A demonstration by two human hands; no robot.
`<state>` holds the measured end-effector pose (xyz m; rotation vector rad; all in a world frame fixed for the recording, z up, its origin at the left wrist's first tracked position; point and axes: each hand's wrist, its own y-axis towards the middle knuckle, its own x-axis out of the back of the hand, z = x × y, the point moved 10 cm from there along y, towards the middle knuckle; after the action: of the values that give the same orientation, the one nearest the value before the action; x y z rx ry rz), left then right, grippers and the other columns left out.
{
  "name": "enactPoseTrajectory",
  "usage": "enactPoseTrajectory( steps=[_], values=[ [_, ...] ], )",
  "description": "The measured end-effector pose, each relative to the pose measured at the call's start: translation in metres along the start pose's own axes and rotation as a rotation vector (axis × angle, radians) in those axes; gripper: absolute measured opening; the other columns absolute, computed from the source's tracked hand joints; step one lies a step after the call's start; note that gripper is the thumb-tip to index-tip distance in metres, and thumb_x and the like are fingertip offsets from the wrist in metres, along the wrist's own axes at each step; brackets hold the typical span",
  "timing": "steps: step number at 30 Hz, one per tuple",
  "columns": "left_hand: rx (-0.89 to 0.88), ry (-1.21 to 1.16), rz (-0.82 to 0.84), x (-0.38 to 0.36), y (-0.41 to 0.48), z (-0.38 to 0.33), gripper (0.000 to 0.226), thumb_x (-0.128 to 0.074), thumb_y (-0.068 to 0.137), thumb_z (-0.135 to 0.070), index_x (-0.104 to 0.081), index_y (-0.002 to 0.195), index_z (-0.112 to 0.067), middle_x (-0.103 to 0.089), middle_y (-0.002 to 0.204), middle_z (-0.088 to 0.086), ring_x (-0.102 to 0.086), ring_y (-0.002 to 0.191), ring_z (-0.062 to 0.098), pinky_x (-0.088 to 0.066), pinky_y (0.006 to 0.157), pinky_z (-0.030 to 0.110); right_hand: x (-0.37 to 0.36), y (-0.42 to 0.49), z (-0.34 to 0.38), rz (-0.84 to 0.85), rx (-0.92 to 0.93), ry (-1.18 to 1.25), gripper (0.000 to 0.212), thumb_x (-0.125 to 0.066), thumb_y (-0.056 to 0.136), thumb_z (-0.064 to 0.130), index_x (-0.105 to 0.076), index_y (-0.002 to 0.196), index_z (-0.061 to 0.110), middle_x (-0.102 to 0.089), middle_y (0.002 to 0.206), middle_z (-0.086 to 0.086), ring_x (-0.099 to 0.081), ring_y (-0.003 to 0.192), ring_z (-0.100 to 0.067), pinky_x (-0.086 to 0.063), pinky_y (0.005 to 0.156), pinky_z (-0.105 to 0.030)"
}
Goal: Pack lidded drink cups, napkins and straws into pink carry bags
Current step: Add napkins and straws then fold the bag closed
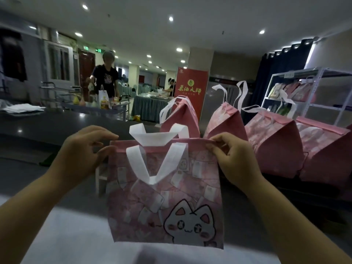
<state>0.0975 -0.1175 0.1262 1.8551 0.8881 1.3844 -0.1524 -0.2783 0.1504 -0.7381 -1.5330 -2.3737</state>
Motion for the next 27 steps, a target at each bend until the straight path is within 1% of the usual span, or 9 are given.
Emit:
enactPoseTrajectory(
  steps=[6,10,13,15,17,19,21,23,27],
  values=[
    [-0.077,-0.021,-0.044,0.037,0.032,0.031,0.017,-0.071,0.073,-0.007,-0.067,0.089,-0.004,-0.062,0.088,0.008,-0.061,0.072,0.019,-0.053,0.062,0.025,-0.016,0.067,0.070,-0.214,0.094,-0.105,0.008,-0.066,0.085,0.016,-0.067,0.086,0.009,-0.060,0.071,0.007,-0.056,0.059,-0.012,-0.050,0.054,-0.033],
    [-0.086,-0.081,0.031,0.037,0.049,0.065,0.017,-0.064,0.080,-0.020,-0.067,0.094,-0.011,-0.064,0.089,-0.002,-0.062,0.075,0.005,-0.052,0.070,0.016,-0.050,0.104,0.107,-0.323,0.096,-0.165,0.006,-0.065,0.084,0.016,-0.065,0.081,0.011,-0.062,0.068,0.005,-0.056,0.058,-0.013,-0.043,0.056,-0.026],
    [0.047,-0.259,0.100,0.028,0.059,0.101,0.028,-0.049,0.081,-0.047,-0.064,0.096,-0.029,-0.059,0.093,-0.017,-0.059,0.084,0.000,-0.051,0.063,0.018,-0.080,0.119,0.128,-0.392,0.086,-0.252,0.007,-0.063,0.084,0.015,-0.065,0.080,0.009,-0.067,0.071,-0.003,-0.059,0.060,-0.020,-0.035,0.059,-0.025],
    [0.107,-0.327,0.156,0.016,0.061,0.123,0.035,-0.045,0.082,-0.061,-0.062,0.101,-0.036,-0.058,0.097,-0.021,-0.056,0.092,-0.002,-0.048,0.069,0.021,-0.102,0.125,0.134,-0.406,0.062,-0.297,0.007,-0.062,0.084,0.012,-0.063,0.079,0.007,-0.067,0.071,-0.005,-0.060,0.062,-0.021,-0.032,0.060,-0.024],
    [0.136,-0.340,0.248,-0.003,0.060,0.139,0.059,-0.043,0.074,-0.076,-0.058,0.115,-0.036,-0.054,0.103,-0.024,-0.054,0.096,-0.005,-0.046,0.071,0.020,-0.126,0.129,0.135,-0.383,0.027,-0.321,0.008,-0.059,0.085,0.010,-0.061,0.079,0.005,-0.064,0.070,-0.005,-0.058,0.063,-0.021,-0.034,0.059,-0.025],
    [0.182,-0.343,0.321,-0.022,0.056,0.153,0.080,-0.048,0.063,-0.081,-0.049,0.127,-0.034,-0.049,0.113,-0.021,-0.053,0.101,-0.001,-0.048,0.079,0.025,-0.146,0.130,0.132,-0.359,-0.022,-0.317,0.010,-0.056,0.086,0.009,-0.057,0.077,0.006,-0.059,0.069,-0.004,-0.054,0.064,-0.021,-0.036,0.059,-0.029],
    [0.215,-0.306,0.351,-0.039,0.051,0.164,0.079,-0.061,0.066,-0.071,-0.042,0.132,-0.034,-0.047,0.124,-0.015,-0.051,0.107,0.007,-0.048,0.088,0.032,-0.165,0.130,0.126,-0.325,-0.076,-0.292,0.010,-0.055,0.087,0.012,-0.056,0.078,0.007,-0.060,0.072,-0.005,-0.054,0.068,-0.024,-0.033,0.059,-0.030],
    [0.240,-0.281,0.352,-0.052,0.046,0.174,0.068,-0.069,0.072,-0.050,-0.041,0.132,-0.036,-0.047,0.130,-0.006,-0.050,0.110,0.013,-0.048,0.088,0.034,-0.182,0.130,0.121,-0.272,-0.093,-0.230,0.012,-0.059,0.088,0.018,-0.059,0.081,0.008,-0.064,0.075,-0.006,-0.057,0.070,-0.024,-0.037,0.059,-0.031],
    [0.293,-0.360,0.318,-0.065,0.042,0.195,0.062,-0.068,0.078,-0.030,-0.041,0.134,-0.035,-0.046,0.130,-0.003,-0.050,0.113,0.016,-0.052,0.088,0.041,-0.195,0.127,0.105,-0.156,-0.096,-0.075,0.026,-0.067,0.083,0.038,-0.064,0.093,0.015,-0.066,0.086,0.003,-0.057,0.070,-0.007,-0.047,0.064,-0.025]
  ],
)
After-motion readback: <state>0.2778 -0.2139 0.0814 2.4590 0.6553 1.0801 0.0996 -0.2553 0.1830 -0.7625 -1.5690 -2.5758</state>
